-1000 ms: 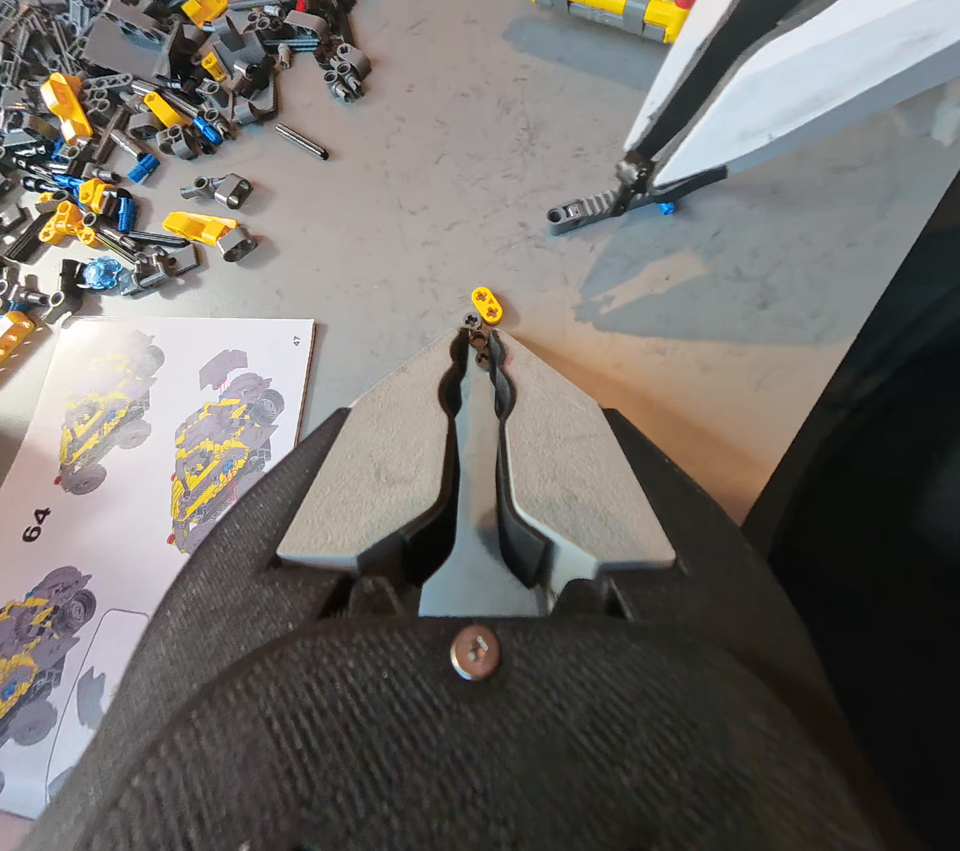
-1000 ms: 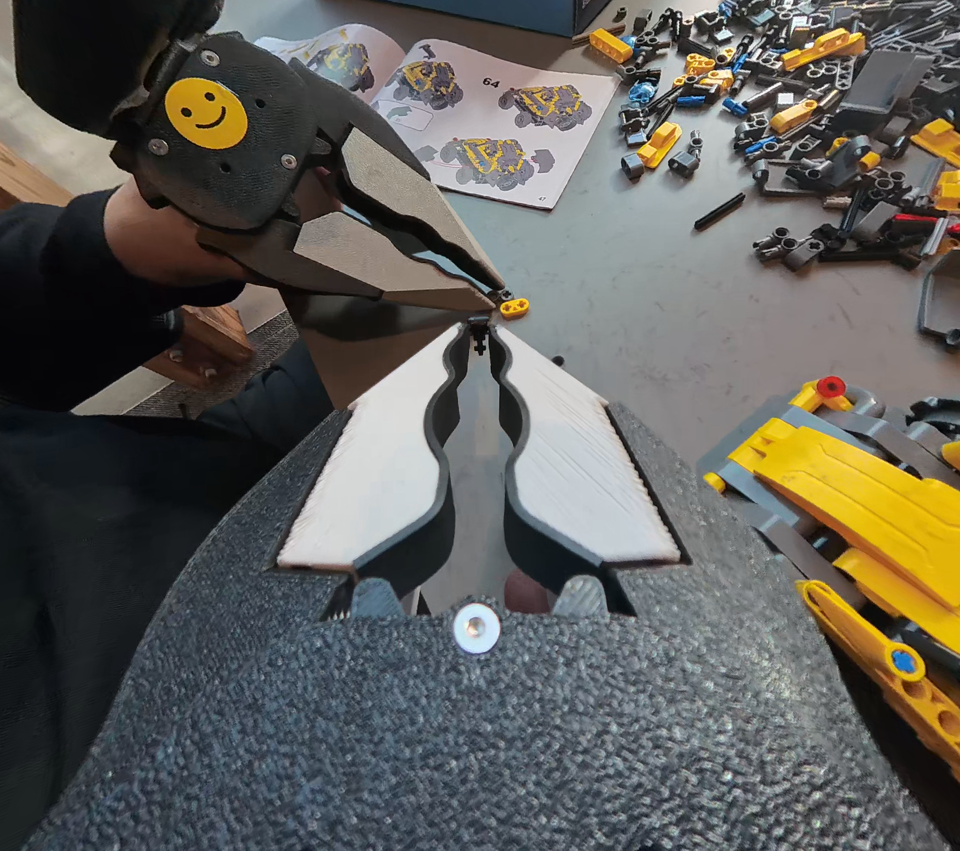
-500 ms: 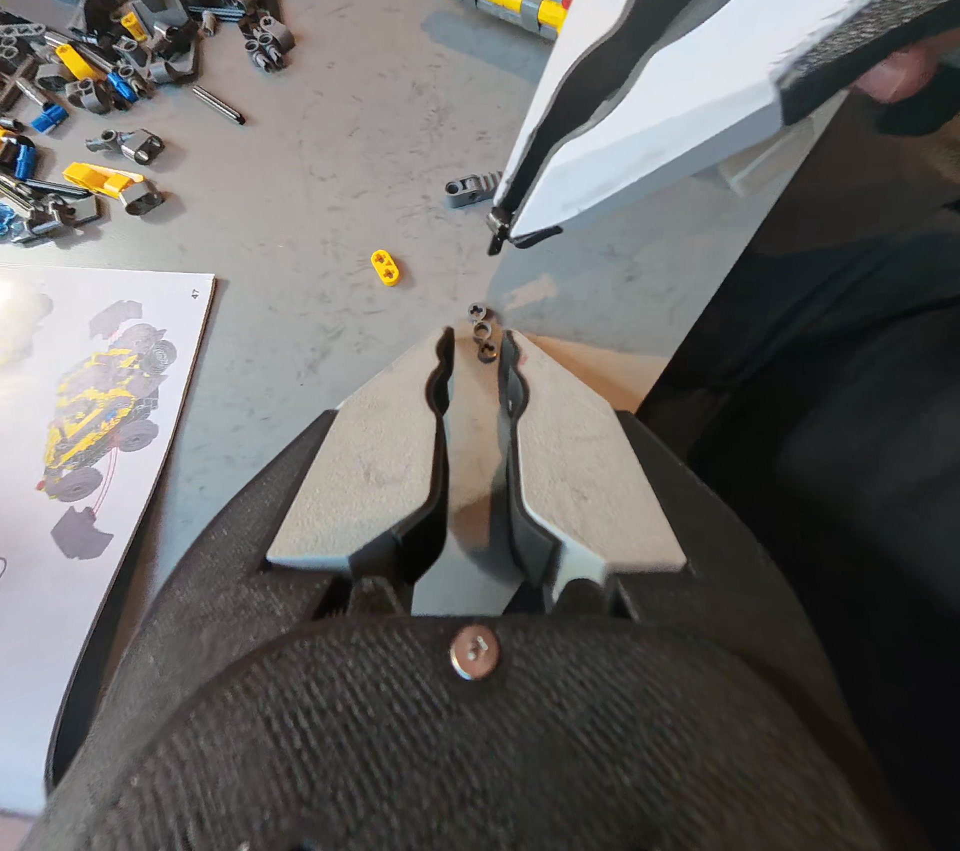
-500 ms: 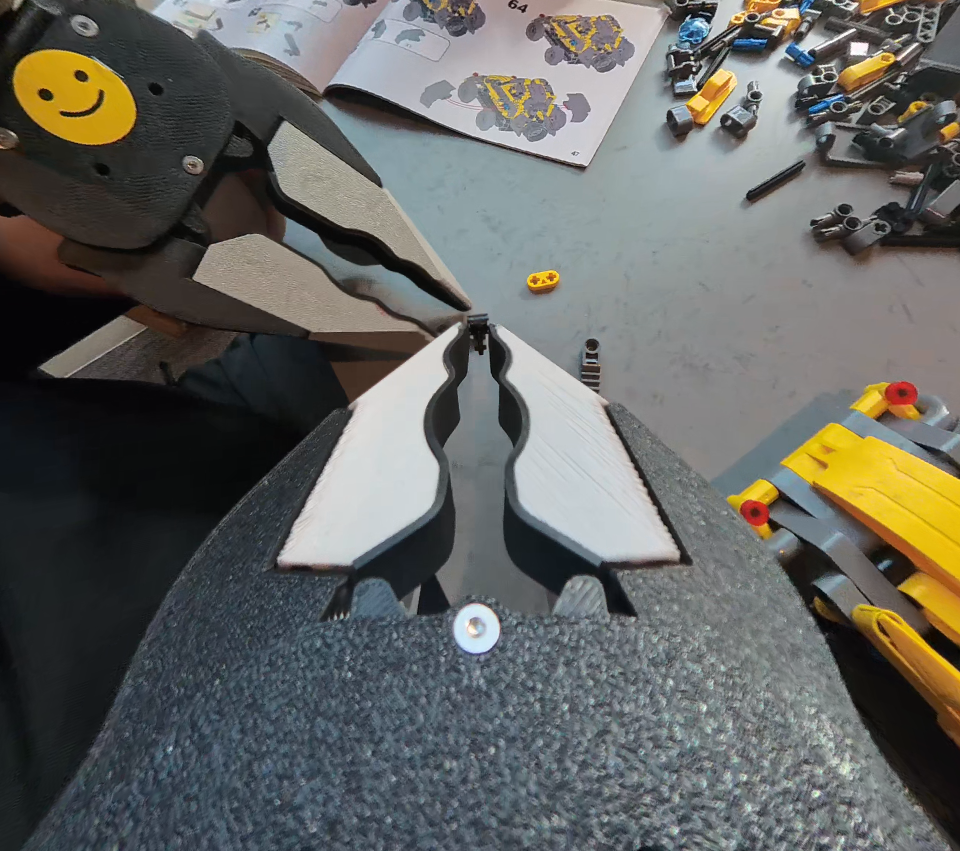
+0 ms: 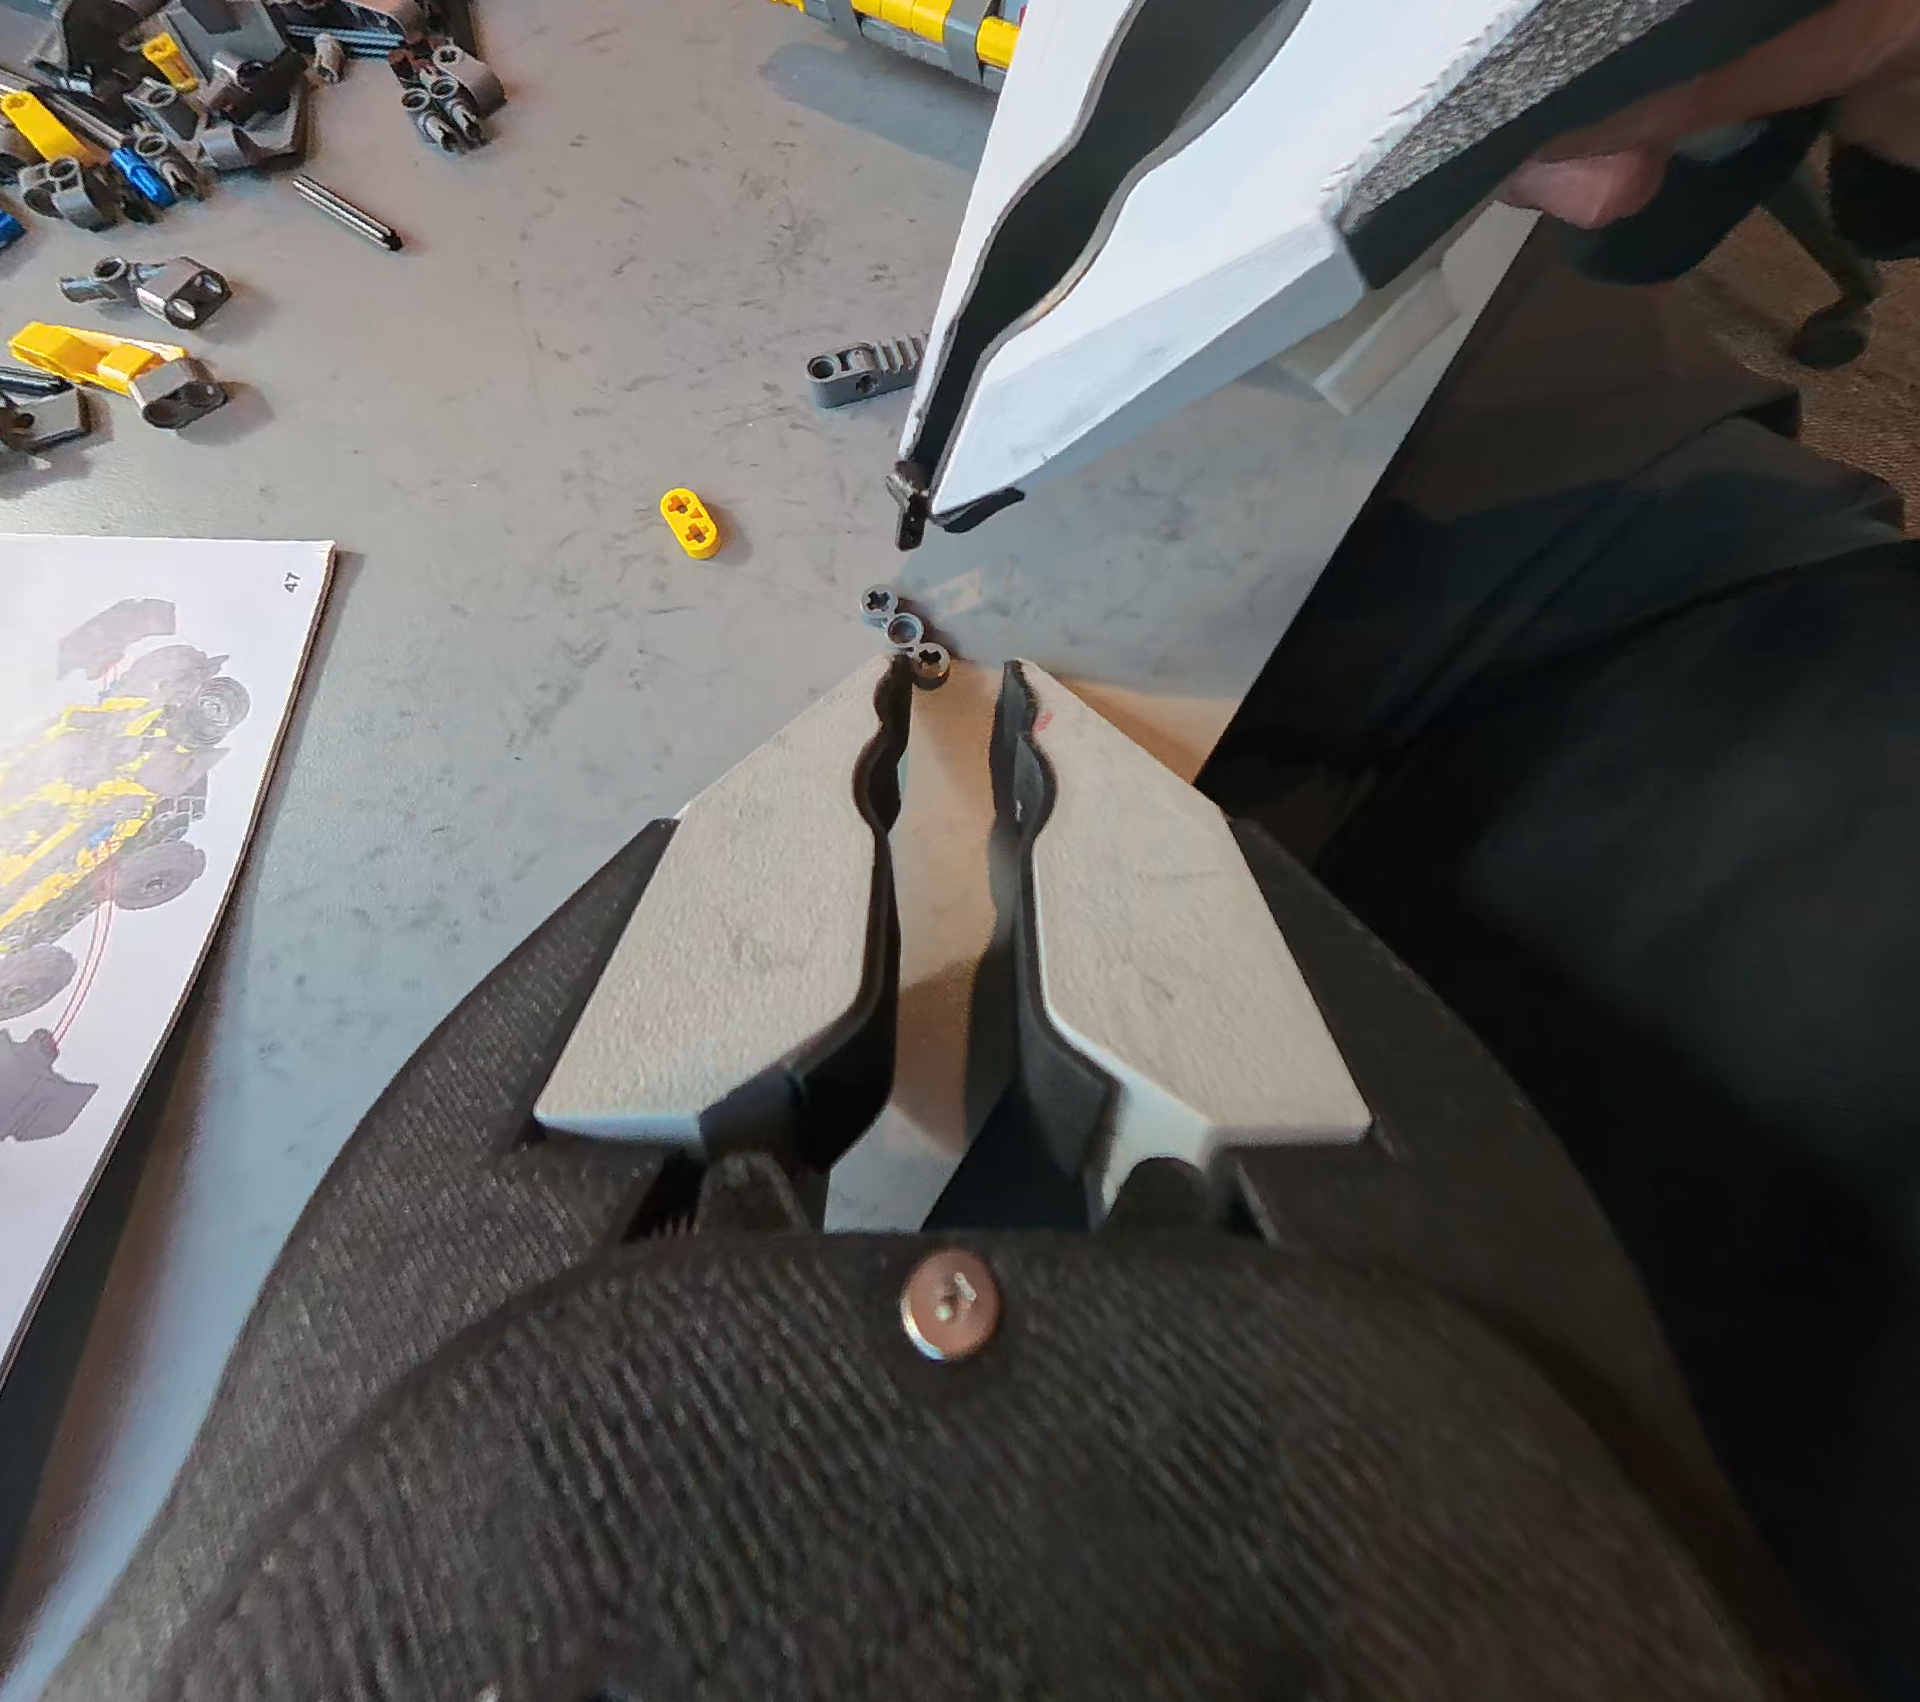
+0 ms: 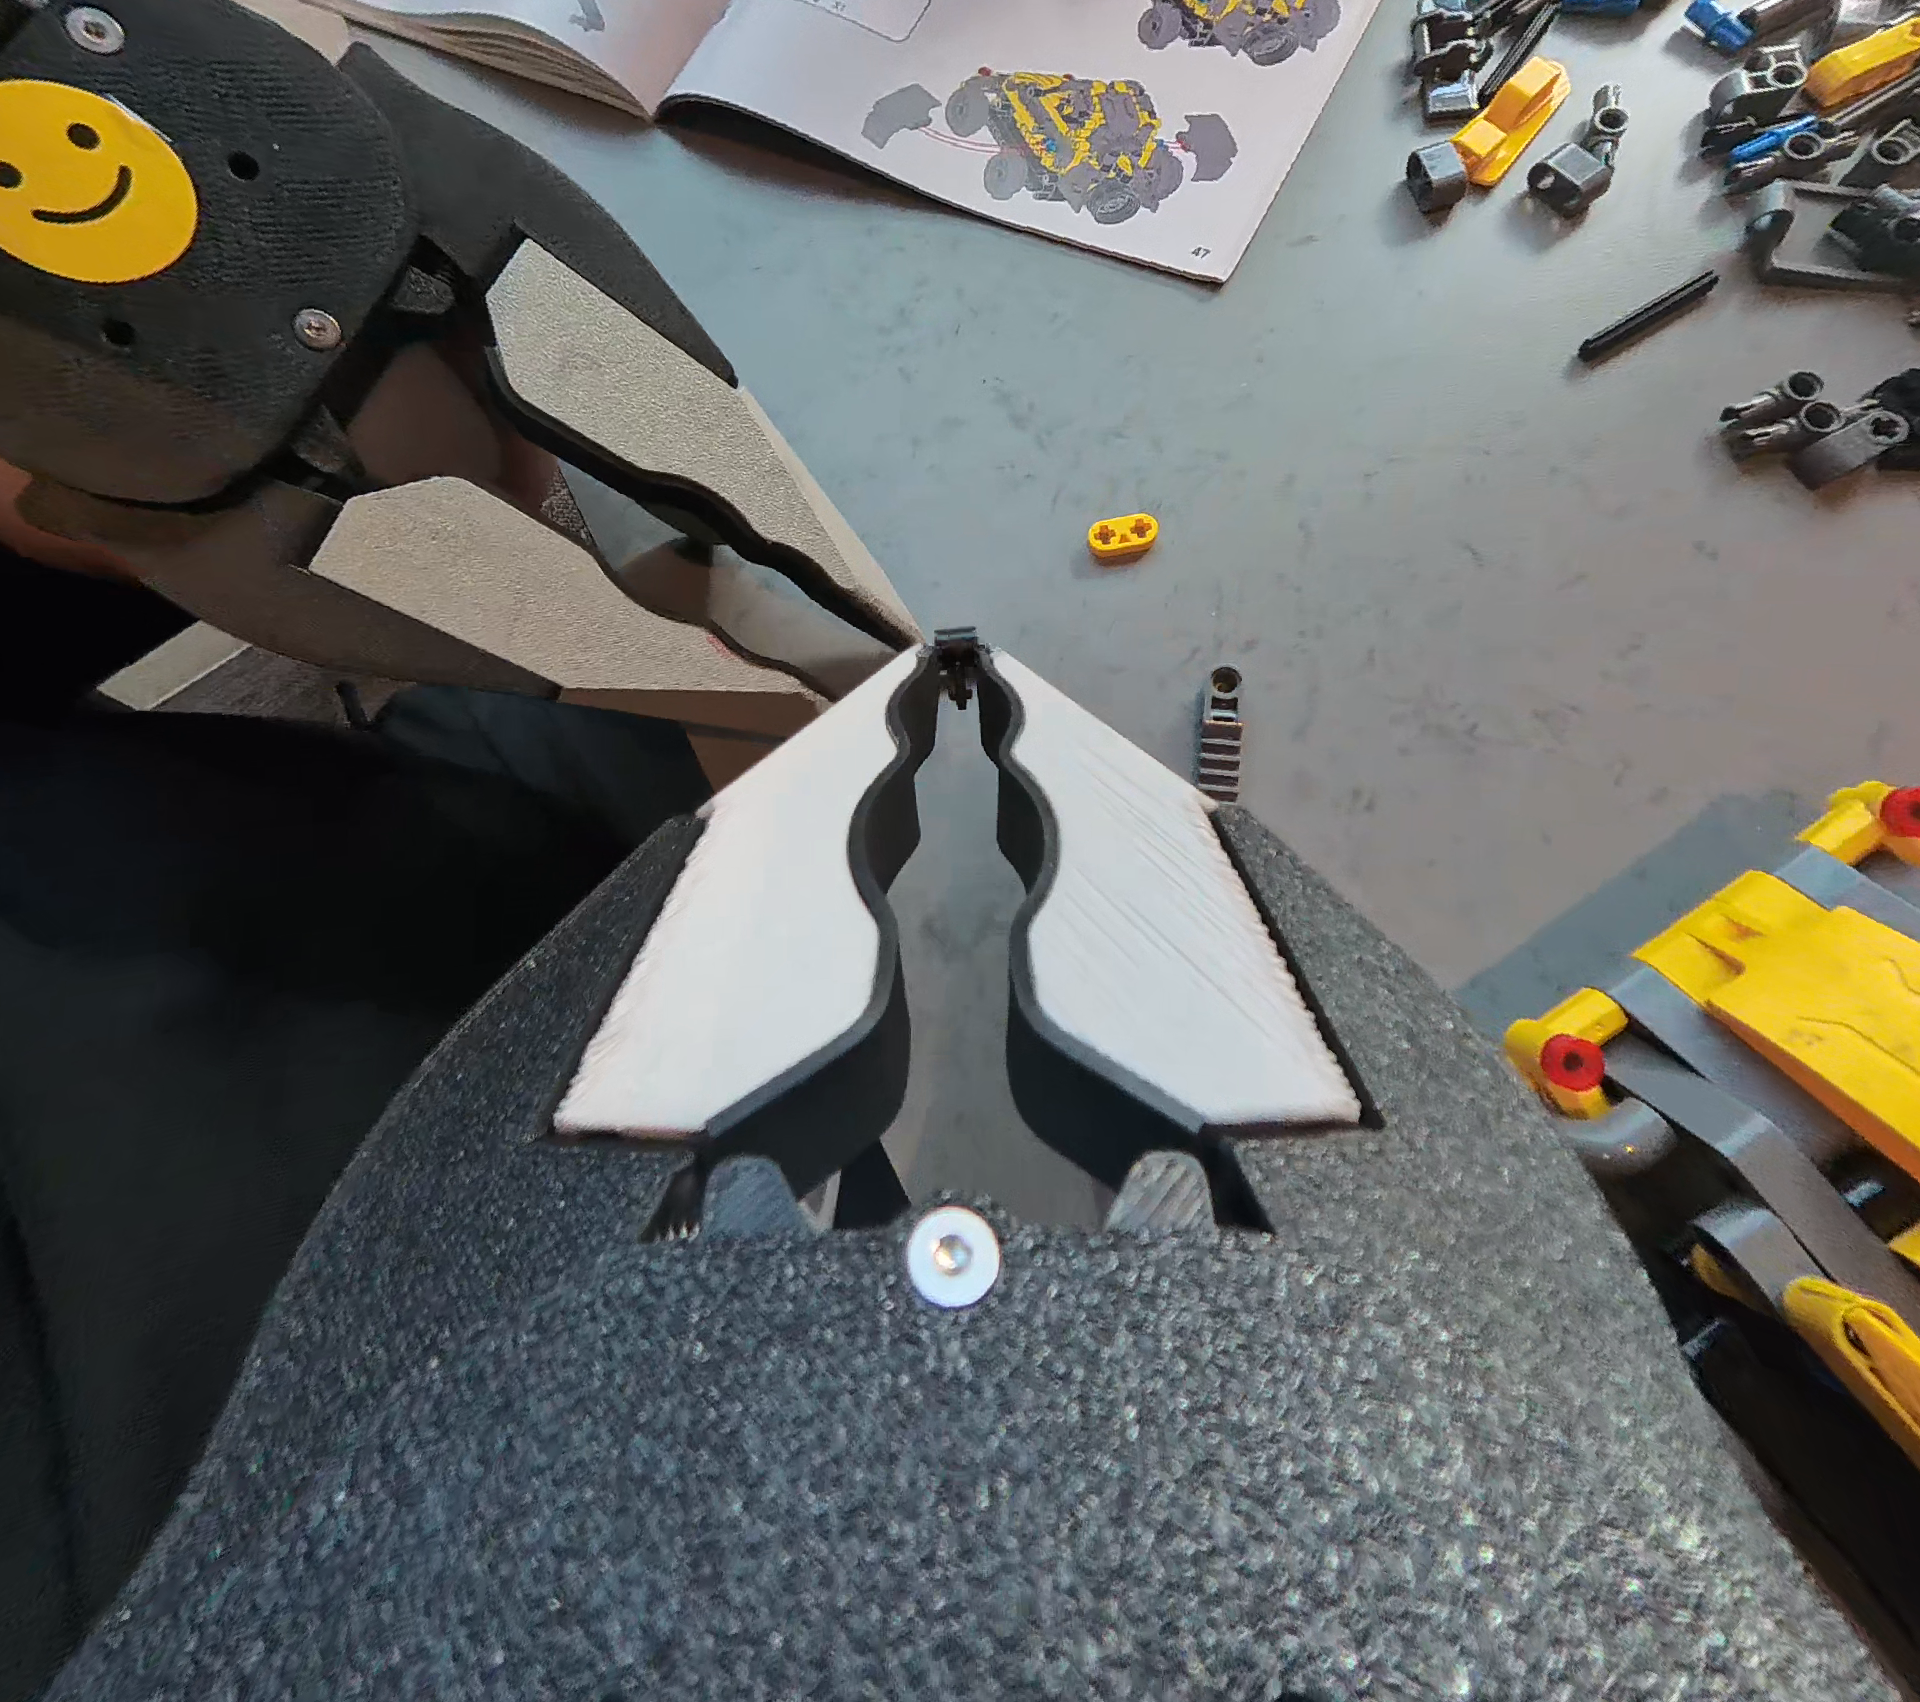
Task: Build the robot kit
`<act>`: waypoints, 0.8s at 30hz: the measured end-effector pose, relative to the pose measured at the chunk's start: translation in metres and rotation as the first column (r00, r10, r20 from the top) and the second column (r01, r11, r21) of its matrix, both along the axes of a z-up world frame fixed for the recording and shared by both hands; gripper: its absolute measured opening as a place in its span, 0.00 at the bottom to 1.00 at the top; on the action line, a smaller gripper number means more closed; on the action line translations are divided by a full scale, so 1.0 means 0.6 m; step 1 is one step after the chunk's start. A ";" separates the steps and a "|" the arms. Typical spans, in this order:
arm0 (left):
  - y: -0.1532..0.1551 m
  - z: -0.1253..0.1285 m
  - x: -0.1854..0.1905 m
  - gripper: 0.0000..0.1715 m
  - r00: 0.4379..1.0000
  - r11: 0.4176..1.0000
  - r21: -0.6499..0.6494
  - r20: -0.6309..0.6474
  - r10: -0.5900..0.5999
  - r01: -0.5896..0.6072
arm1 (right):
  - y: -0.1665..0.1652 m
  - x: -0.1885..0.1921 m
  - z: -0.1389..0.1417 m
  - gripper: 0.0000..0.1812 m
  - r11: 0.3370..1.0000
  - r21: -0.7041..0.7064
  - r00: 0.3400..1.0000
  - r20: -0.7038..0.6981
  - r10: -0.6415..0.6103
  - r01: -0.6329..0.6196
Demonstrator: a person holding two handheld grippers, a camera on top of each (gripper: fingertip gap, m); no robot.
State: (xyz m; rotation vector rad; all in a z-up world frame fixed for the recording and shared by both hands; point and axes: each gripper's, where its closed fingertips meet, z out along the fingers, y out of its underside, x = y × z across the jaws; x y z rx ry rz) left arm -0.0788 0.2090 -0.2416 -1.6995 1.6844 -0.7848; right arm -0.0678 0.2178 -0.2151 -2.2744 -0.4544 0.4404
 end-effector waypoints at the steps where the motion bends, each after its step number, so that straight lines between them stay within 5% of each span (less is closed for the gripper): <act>1: 0.000 0.000 0.000 0.09 1.000 1.000 0.002 0.001 -0.002 0.002 | 0.000 0.000 -0.002 0.04 1.000 -0.006 1.000 0.007 0.002 -0.002; 24: 0.002 0.001 0.002 0.08 1.000 1.000 0.012 0.012 0.003 -0.003 | -0.002 0.003 -0.001 0.04 1.000 0.004 1.000 0.024 0.016 -0.016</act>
